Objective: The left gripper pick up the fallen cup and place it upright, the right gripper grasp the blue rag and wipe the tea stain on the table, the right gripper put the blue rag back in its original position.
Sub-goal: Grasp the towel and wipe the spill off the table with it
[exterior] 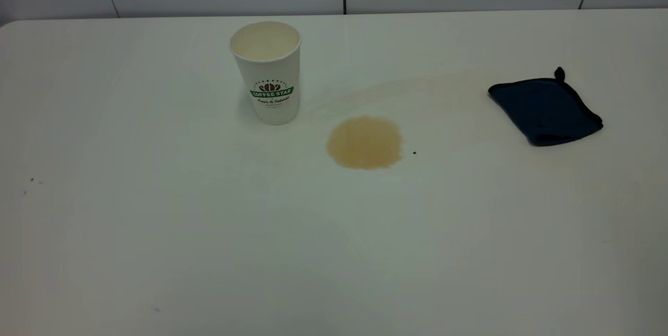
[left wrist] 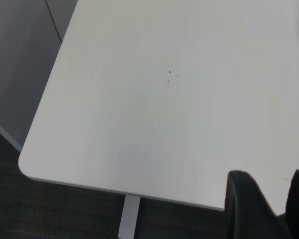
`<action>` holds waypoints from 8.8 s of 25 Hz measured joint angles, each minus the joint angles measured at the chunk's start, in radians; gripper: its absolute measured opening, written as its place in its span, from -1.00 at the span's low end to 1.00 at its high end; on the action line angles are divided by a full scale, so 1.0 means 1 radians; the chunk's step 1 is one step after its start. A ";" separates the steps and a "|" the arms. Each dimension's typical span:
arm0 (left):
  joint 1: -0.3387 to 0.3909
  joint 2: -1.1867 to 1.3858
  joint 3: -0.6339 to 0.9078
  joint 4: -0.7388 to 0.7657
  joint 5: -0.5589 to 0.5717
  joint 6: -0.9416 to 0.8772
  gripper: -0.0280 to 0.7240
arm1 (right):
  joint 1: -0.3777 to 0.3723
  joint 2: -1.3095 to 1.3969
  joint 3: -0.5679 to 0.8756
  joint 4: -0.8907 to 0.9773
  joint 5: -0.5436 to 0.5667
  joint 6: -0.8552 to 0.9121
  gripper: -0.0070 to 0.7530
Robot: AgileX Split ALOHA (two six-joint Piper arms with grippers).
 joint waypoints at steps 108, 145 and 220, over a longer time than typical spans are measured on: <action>0.000 0.000 0.001 0.000 0.000 0.000 -0.30 | 0.073 2.535 -1.148 0.058 -0.624 -0.158 0.63; 0.000 0.000 0.001 0.000 0.000 0.000 -0.30 | 0.707 2.552 -1.158 0.175 -0.614 -0.142 -0.83; 0.000 0.000 0.001 0.000 0.001 0.000 -0.29 | 0.779 2.570 -1.167 0.124 -0.736 -0.165 -0.82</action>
